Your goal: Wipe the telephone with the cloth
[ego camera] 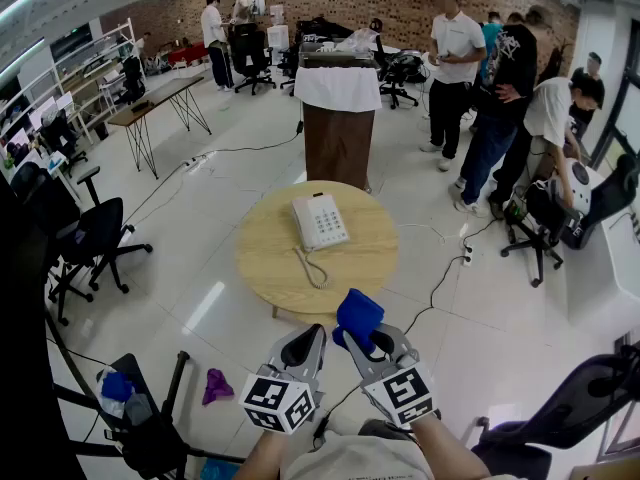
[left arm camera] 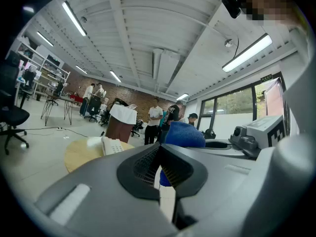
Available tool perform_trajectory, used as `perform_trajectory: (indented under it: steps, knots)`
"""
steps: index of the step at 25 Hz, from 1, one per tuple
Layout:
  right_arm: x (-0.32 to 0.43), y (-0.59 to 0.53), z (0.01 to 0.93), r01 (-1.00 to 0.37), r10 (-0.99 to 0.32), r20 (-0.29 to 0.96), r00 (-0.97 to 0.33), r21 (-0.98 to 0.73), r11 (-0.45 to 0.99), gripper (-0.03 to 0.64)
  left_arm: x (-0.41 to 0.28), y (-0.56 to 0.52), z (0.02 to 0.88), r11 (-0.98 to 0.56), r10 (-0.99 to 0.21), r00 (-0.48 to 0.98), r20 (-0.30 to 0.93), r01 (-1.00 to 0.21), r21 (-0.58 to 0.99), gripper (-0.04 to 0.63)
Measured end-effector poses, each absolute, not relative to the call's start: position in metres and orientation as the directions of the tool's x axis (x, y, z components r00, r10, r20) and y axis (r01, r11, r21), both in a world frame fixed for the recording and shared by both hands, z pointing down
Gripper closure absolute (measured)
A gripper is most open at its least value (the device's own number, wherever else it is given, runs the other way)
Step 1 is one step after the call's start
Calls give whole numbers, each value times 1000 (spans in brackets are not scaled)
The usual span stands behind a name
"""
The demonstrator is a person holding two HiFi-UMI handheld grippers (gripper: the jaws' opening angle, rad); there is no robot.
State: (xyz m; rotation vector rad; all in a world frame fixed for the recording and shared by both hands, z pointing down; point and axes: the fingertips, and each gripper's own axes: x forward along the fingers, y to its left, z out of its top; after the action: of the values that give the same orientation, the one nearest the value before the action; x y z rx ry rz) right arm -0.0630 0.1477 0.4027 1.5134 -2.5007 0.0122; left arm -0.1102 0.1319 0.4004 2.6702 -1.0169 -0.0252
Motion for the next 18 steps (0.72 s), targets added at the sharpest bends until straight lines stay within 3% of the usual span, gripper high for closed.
perform_trajectory:
  steps: [18]
  knots:
    - [-64, 100, 408, -888, -884, 181, -432, 88, 452, 554, -113, 80, 401, -723, -644, 760, 86, -642, 257, 592]
